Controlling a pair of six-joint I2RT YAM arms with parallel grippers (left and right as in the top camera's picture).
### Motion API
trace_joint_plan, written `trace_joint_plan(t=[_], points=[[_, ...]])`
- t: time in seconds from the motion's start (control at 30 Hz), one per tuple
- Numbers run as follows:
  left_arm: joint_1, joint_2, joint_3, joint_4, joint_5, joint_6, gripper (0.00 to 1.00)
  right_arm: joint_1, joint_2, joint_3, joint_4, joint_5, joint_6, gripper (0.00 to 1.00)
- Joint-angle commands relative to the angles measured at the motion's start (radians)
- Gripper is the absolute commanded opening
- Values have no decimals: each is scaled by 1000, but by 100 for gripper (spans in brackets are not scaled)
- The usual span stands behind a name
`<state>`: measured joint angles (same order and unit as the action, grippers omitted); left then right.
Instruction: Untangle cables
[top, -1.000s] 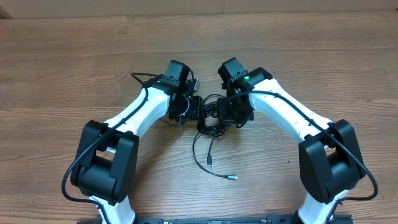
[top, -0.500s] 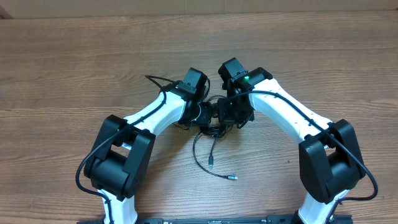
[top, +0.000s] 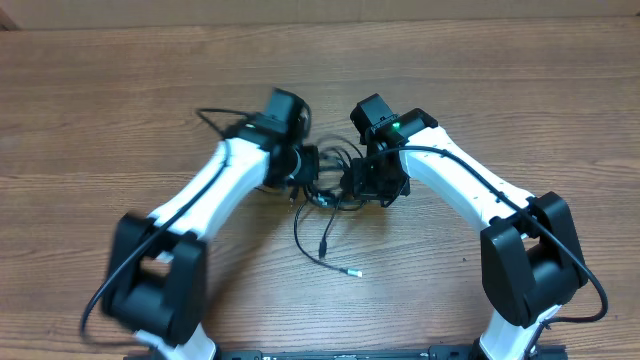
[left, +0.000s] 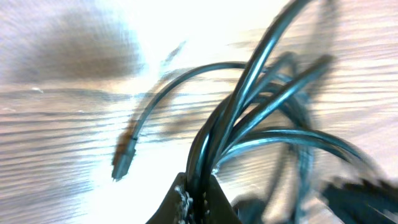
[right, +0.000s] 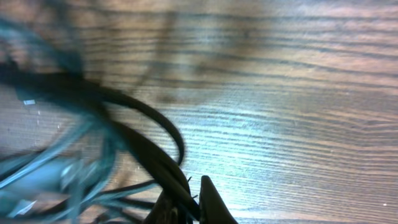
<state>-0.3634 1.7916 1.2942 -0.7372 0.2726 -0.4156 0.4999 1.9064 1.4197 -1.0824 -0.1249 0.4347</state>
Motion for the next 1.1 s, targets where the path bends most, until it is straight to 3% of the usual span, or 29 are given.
trace_joint_plan(t=[0.0, 0.17, 0.3, 0.4, 0.53, 0.6, 0.63, 0.73, 0.93, 1.07], points=[[117, -198, 52, 6, 127, 84, 4, -11, -14, 1, -29, 135, 23, 4], [227, -323, 52, -1, 354, 85, 4, -12, -14, 1, -19, 135, 23, 4], [296, -372, 52, -18, 423, 137, 4, -12, -14, 1, -10, 135, 34, 4], [332, -384, 52, -61, 311, 193, 4, -12, -14, 1, -11, 135, 34, 4], [337, -374, 51, -138, 15, 202, 4, -12, -14, 1, -10, 119, 32, 5], [336, -361, 51, -161, -60, 198, 20, -10, -14, 1, -3, 66, -13, 8], [337, -353, 51, -169, -66, 197, 35, -8, -14, 1, 3, 19, -64, 12], [336, -327, 51, -185, -51, 179, 50, -5, -14, 1, 8, -34, -122, 18], [306, -260, 50, -192, 87, 165, 54, -5, -14, 1, 9, -34, -121, 18], [248, -203, 50, -193, 94, 164, 54, -6, -14, 1, 7, -33, -121, 28]])
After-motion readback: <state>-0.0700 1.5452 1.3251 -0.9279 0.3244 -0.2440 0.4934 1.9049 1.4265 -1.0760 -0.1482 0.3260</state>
